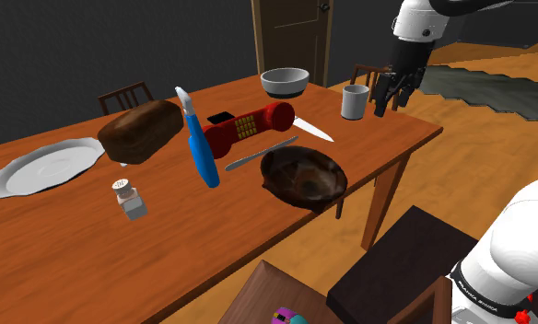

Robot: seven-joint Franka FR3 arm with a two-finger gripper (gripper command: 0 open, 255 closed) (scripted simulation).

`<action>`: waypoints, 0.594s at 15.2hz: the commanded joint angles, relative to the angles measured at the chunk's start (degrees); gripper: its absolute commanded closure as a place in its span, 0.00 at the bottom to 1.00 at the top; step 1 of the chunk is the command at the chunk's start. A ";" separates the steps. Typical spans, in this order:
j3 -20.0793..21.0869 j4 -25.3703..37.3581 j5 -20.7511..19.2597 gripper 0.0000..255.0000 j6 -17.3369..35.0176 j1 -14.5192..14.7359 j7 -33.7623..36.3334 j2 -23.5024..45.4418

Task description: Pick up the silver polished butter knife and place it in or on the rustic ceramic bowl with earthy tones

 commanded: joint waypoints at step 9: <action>14.43 0.31 8.69 0.00 2.94 -3.35 31.35 3.58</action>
